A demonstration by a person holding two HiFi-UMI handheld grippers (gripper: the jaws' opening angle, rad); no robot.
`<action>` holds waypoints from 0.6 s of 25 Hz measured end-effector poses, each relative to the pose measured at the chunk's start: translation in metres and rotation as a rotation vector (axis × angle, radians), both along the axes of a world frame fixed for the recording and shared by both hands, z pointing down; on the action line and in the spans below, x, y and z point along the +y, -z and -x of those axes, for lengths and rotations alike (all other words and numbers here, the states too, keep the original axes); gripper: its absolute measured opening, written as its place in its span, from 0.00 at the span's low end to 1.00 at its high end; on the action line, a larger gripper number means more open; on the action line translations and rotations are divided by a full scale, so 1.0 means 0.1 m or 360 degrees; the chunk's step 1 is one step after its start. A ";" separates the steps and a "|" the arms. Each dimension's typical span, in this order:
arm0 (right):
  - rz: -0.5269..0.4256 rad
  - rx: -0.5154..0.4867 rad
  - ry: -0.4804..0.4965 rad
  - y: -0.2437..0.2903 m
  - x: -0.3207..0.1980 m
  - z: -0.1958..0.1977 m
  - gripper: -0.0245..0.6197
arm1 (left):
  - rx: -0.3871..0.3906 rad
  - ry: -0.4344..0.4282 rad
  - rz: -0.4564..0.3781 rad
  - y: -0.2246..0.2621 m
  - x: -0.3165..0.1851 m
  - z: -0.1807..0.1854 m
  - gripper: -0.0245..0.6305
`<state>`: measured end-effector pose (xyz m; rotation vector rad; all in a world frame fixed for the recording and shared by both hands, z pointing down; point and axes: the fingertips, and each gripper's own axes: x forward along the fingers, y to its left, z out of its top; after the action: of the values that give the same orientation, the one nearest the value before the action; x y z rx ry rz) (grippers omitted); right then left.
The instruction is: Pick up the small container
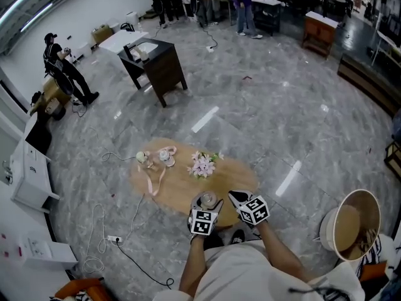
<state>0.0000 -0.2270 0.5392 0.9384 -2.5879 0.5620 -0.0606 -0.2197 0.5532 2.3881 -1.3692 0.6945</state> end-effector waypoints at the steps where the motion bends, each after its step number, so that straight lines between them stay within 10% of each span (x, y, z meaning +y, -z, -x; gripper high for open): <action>1: -0.0002 0.0003 -0.0002 0.01 -0.02 0.00 0.14 | 0.0002 0.0004 0.0003 0.03 -0.01 0.01 0.54; 15: 0.0019 0.0017 -0.0258 0.09 0.37 0.00 0.14 | 0.0026 0.0001 0.0051 0.11 0.43 0.31 0.54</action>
<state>0.0005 -0.1905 0.5300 1.1510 -2.5107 0.6119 -0.0918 -0.1768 0.5424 2.3631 -1.3424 0.6902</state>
